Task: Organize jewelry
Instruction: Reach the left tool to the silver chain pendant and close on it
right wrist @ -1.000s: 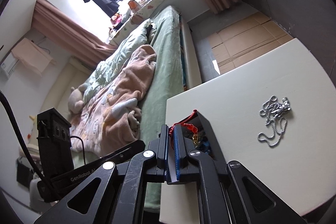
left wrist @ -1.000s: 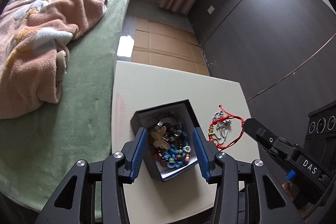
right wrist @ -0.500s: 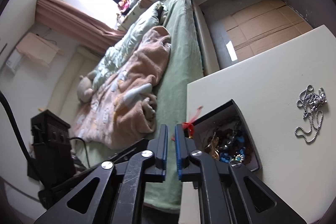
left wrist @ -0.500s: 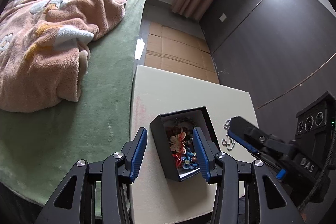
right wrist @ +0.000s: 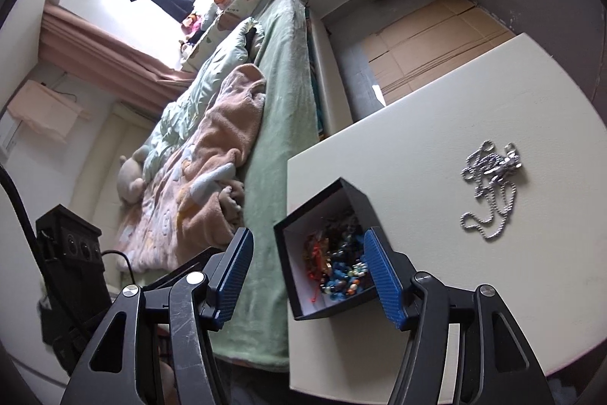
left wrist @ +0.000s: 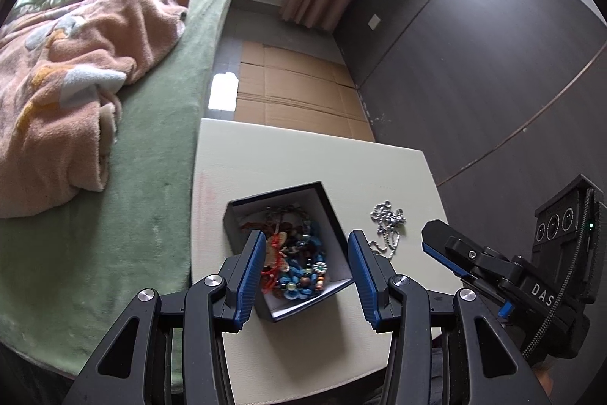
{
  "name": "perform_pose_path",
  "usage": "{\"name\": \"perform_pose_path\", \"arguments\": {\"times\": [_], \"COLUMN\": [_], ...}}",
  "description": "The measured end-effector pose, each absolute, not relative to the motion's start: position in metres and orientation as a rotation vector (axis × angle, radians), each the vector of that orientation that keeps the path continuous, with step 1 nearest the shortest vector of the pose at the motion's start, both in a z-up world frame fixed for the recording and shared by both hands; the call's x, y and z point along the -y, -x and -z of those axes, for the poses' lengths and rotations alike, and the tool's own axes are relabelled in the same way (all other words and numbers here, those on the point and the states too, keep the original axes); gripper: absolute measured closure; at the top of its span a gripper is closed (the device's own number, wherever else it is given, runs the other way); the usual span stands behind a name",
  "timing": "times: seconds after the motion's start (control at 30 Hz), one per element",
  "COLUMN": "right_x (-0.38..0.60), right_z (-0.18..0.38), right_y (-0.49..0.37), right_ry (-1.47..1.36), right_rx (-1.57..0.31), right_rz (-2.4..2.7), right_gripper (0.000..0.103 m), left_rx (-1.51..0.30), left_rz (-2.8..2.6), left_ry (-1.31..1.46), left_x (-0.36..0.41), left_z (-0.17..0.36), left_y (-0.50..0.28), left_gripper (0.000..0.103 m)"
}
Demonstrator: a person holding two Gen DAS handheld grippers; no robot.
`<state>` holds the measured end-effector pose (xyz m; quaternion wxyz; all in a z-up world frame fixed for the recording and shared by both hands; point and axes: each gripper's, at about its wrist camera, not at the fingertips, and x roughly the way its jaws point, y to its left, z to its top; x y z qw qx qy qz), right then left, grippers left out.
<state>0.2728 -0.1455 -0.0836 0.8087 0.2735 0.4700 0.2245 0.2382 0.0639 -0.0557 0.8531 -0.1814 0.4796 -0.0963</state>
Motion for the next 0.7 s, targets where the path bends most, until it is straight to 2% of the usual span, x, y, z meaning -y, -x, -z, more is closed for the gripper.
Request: {"name": "perform_pose_path", "arguments": {"times": [0.13, 0.2, 0.27, 0.33, 0.37, 0.43, 0.5, 0.7], "right_x": [0.164, 0.177, 0.189, 0.204, 0.212, 0.225, 0.24, 0.287], "right_z": [0.083, 0.084, 0.084, 0.087, 0.088, 0.089, 0.093, 0.116], "right_y": [-0.272, -0.272, -0.272, -0.272, -0.273, -0.273, -0.272, -0.278], "right_ry": [-0.577, -0.58, -0.58, -0.57, -0.572, -0.585, -0.6, -0.672], "right_rx": [-0.994, -0.985, -0.97, -0.953, -0.948, -0.934, -0.915, -0.927], "right_rz": [-0.446, -0.431, -0.406, -0.361, -0.34, -0.333, -0.333, -0.285], "right_gripper": [0.042, 0.042, 0.039, 0.028, 0.027, 0.026, 0.017, 0.017], "left_rx": [-1.012, -1.015, -1.012, -0.998, -0.992, -0.992, -1.001, -1.029], "left_rz": [0.235, 0.246, 0.253, 0.257, 0.258, 0.259, 0.262, 0.28], "left_ry": [0.338, 0.326, 0.323, 0.315, 0.309, 0.294, 0.287, 0.248], "left_x": [-0.041, -0.031, -0.023, -0.014, -0.01, -0.001, 0.007, 0.033], "left_z": [0.056, 0.057, 0.057, 0.056, 0.056, 0.057, 0.058, 0.067], "left_y": [-0.242, -0.246, -0.248, -0.25, -0.251, -0.255, -0.259, -0.273], "left_gripper": [0.055, 0.051, 0.036, 0.027, 0.023, 0.022, 0.022, 0.022]}}
